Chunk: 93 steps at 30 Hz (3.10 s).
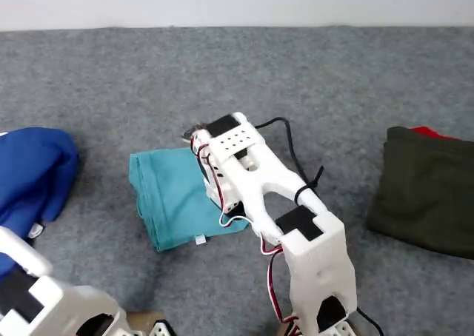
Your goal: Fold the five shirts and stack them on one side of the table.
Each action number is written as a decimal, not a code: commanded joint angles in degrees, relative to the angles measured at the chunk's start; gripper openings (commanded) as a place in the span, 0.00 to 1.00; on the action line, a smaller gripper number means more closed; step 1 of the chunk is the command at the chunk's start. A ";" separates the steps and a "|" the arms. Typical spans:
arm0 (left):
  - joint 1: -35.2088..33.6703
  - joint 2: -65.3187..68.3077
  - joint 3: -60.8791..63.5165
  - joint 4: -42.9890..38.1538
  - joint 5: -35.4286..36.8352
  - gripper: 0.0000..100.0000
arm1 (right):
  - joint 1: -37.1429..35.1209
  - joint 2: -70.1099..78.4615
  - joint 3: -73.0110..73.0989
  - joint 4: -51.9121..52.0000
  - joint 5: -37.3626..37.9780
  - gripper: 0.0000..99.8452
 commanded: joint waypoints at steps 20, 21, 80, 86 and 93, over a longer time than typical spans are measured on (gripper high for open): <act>0.00 -3.69 -2.15 0.18 0.09 0.02 | -0.57 -12.44 -0.18 3.12 -9.58 0.37; 0.00 -3.69 -2.15 0.26 0.09 0.02 | -0.57 -10.86 -0.26 1.63 -9.85 0.37; 0.00 -3.60 -2.33 0.00 -0.26 0.02 | 24.75 -0.31 -22.68 -8.22 60.13 0.08; 0.00 -3.60 -2.33 0.00 -0.35 0.02 | 24.66 -0.31 -30.42 1.10 41.76 0.21; 0.09 -3.34 -2.33 0.00 -0.35 0.02 | 23.60 -0.92 -37.45 9.54 22.07 0.21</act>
